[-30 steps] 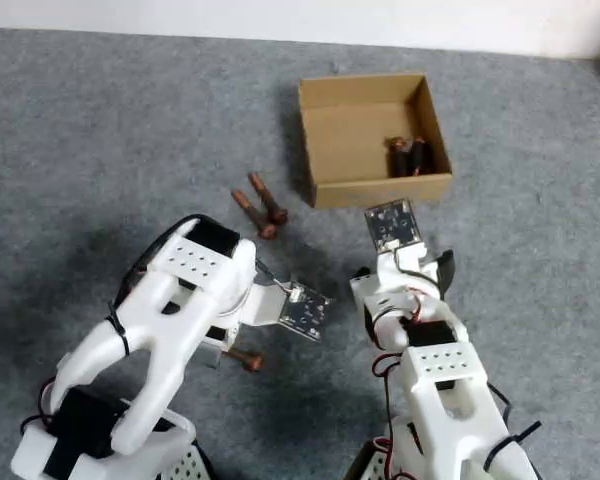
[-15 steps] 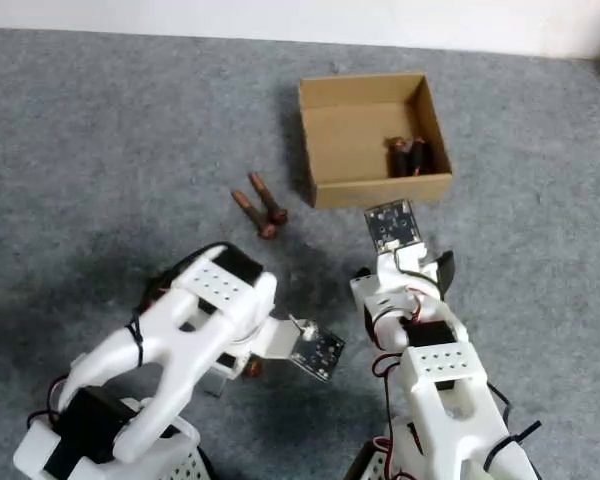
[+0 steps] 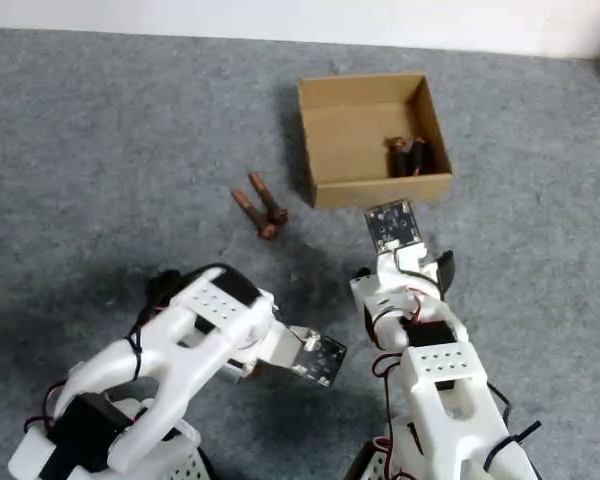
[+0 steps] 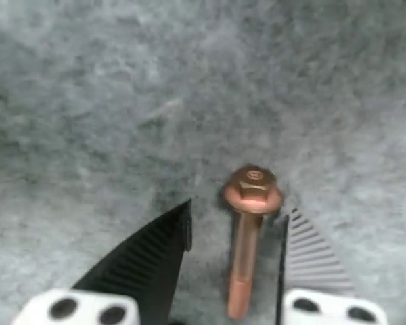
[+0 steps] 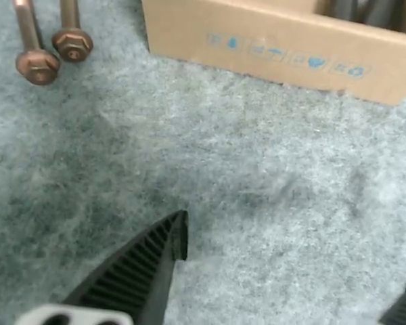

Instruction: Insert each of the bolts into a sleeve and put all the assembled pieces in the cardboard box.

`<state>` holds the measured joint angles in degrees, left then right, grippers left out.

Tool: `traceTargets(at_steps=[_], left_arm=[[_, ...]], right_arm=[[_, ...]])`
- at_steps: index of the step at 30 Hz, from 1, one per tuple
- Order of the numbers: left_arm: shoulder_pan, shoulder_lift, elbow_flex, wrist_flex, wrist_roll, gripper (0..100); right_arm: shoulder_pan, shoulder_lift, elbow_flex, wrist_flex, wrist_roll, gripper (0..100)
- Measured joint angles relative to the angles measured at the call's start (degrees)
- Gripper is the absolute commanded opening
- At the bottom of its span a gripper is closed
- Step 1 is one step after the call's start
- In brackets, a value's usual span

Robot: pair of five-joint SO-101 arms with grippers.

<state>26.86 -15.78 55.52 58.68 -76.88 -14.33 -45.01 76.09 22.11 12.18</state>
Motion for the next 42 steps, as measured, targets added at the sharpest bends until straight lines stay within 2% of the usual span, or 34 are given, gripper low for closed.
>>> traceTargets(at_steps=[2, 4, 6, 14, 17, 24, 27, 33, 38, 42], left_arm=[[0.1, -0.7, 1.1, 0.0, 0.0, 1], [0.1, -0.9, 2.7, 0.1, 0.0, 3], [0.1, -0.3, 3.4, 0.3, 0.0, 0], [0.1, -0.3, 3.8, 0.4, 0.1, 1], [0.0, -0.9, 3.2, 0.4, 3.6, 1], [-8.2, -8.9, -2.6, -0.1, 18.1, 1], [-13.6, -15.9, -2.9, -1.6, 29.5, 1], [-29.5, -27.7, -1.2, -9.3, 55.9, 1], [-36.7, -32.1, 6.5, -15.5, 67.1, 1], [-44.3, -36.5, 9.9, -16.3, 73.0, 1]], right_arm=[[0.0, 0.0, 0.0, 0.0, 0.0, 45.4], [0.0, 0.0, 0.0, 0.0, 0.0, 45.4], [0.0, 0.0, 0.0, 0.0, 0.0, 45.4], [0.0, 0.0, 0.0, 0.0, 0.0, 45.4], [0.0, 0.0, 0.0, 0.0, 0.0, 45.4], [0.0, 0.0, 0.0, 0.0, 0.0, 45.4], [0.0, 0.0, 0.0, 0.0, 0.0, 45.4], [-0.5, 0.0, 0.0, 2.8, 0.0, 45.4], [-13.0, -6.2, 0.0, 15.4, 0.0, 45.4], [-25.7, -16.0, 0.0, 19.2, 0.0, 45.4]])
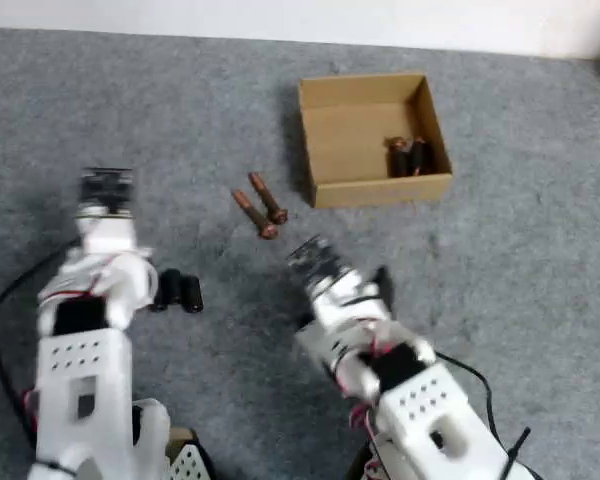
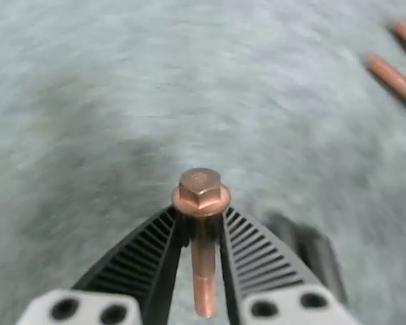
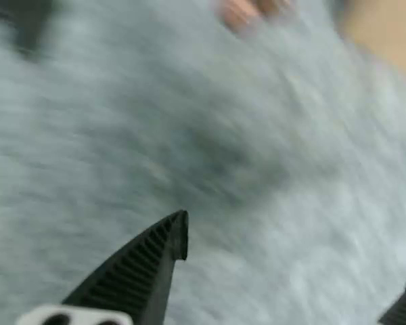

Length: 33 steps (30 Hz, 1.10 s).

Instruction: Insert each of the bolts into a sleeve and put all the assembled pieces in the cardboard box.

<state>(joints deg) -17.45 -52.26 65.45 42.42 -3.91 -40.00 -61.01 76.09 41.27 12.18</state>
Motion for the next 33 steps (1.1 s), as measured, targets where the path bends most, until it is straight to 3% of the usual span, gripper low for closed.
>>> traceTargets(at_steps=[4, 9, 13, 17, 22, 33], left_arm=[[-14.7, -9.2, 0.8, 0.4, 12.0, 1], [-31.2, -25.1, 7.9, 1.0, 33.8, 1], [-35.9, -39.6, 16.0, 1.0, 34.9, 1], [-37.4, -50.2, 19.3, 1.1, 35.1, 1], [-37.2, -49.1, 19.8, 1.1, 35.1, 1], [-37.2, -49.1, 20.0, 1.1, 35.1, 1]], right_arm=[[-11.3, -2.0, 0.0, -0.4, 0.0, 45.4], [-12.0, 10.4, -6.3, -6.2, -4.9, 45.4], [-14.2, 28.1, -20.7, -8.7, -10.1, 45.4], [-15.2, 48.0, -38.2, -9.1, -21.4, 45.4], [-15.8, 68.0, -55.3, -9.1, -33.0, 45.4], [-16.3, 90.8, -81.1, 2.3, -41.5, 45.4]])
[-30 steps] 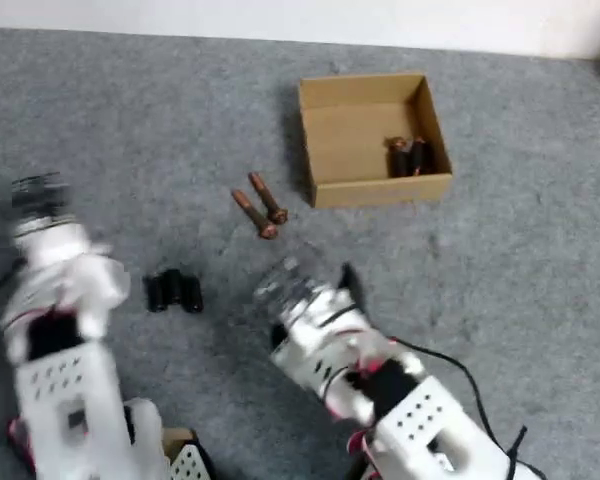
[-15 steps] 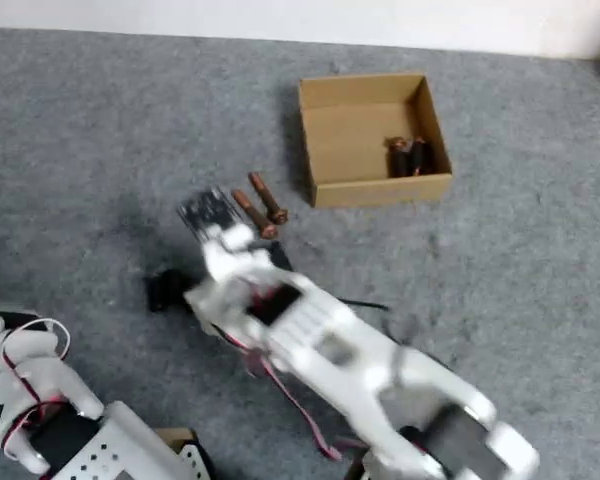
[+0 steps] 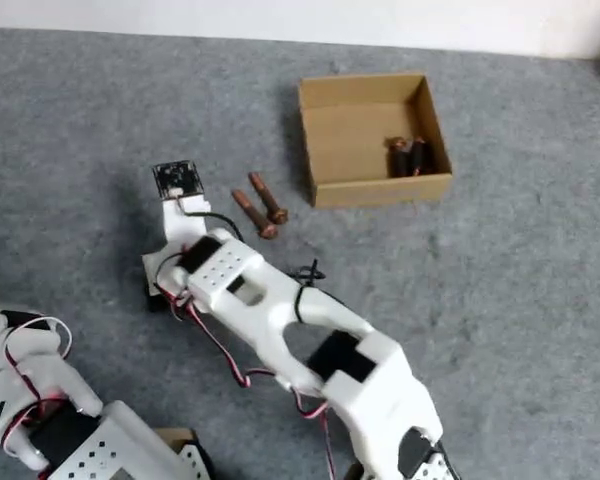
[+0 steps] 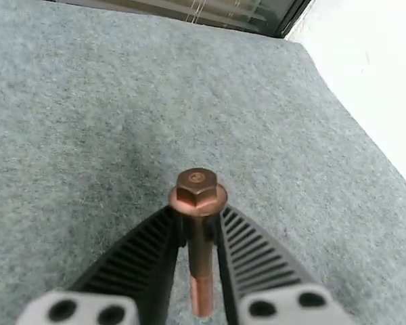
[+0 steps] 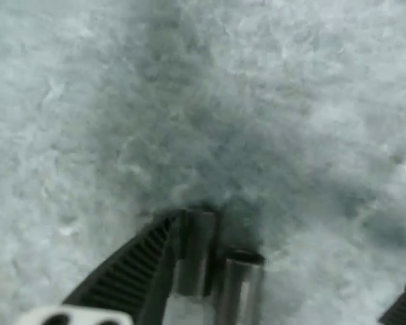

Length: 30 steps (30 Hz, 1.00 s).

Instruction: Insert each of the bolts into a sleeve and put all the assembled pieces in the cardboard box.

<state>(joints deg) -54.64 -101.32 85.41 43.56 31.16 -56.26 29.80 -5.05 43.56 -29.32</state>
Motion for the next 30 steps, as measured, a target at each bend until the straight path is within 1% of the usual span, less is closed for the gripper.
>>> traceTargets(at_steps=[3, 9, 12, 21, 22, 24, 27, 30], left_arm=[[0.0, 0.0, 0.0, 0.0, 0.0, 1], [0.0, 0.0, 1.4, 0.0, 0.0, 1], [0.0, -1.1, 2.0, 0.0, 0.0, 1], [0.0, -2.2, 2.3, 0.0, 0.0, 1], [0.0, -2.2, 2.3, 0.0, 0.0, 1], [0.0, -2.2, 2.3, 0.0, 0.0, 1], [0.0, -2.2, 2.3, 0.0, 0.0, 1], [0.0, -2.2, 2.3, 0.0, 0.0, 1]], right_arm=[[0.0, 2.4, -3.3, 3.0, 0.0, 45.4], [0.1, 2.8, -4.0, 11.0, -1.1, 45.4], [0.1, 2.8, -4.0, 11.9, -3.5, 45.4], [0.1, 3.1, -4.0, 12.2, -4.7, 44.7], [0.1, 3.1, -4.0, 12.2, -4.7, 42.7], [0.1, 3.1, -4.0, 12.2, -4.7, 35.2], [0.1, 3.1, -4.0, 12.4, -4.7, 18.3], [0.7, 2.8, -4.0, 13.2, -4.7, 4.2]])
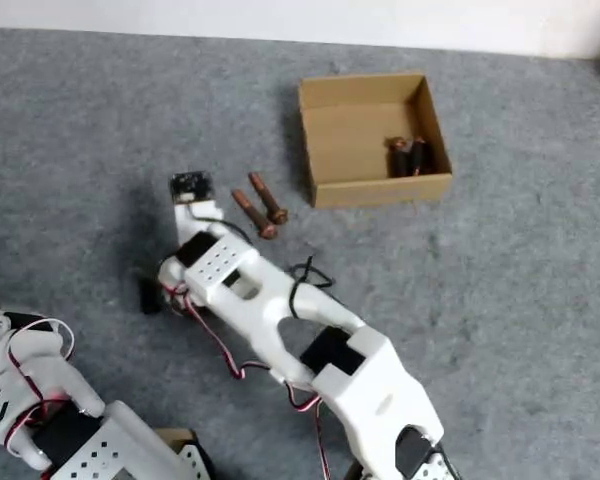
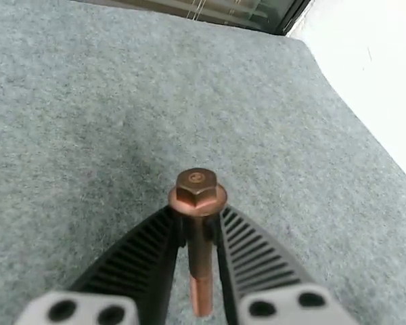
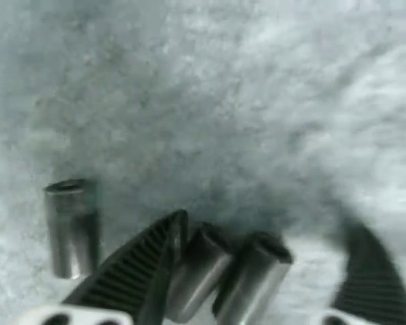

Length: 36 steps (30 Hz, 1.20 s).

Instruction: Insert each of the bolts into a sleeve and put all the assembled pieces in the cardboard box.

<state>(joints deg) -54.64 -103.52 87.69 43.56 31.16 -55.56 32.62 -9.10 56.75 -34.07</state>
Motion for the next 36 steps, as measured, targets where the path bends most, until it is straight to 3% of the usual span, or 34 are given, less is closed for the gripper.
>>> traceTargets(at_steps=[2, 13, 21, 36], left_arm=[[0.0, 0.0, 0.0, 0.0, 0.0, 1], [-0.1, 0.0, 0.0, 0.0, 0.0, 1], [-0.1, 0.0, 0.2, 0.0, 0.0, 1], [0.0, 0.0, 1.0, 0.0, 0.0, 1]], right_arm=[[0.2, -0.1, 0.0, 0.2, 0.0, 0.3], [0.4, 0.3, -0.4, 0.0, 0.1, 0.5], [0.0, 0.0, -1.1, 3.2, 0.0, 13.4], [0.3, -6.2, -0.7, 4.6, 0.0, 13.9]])
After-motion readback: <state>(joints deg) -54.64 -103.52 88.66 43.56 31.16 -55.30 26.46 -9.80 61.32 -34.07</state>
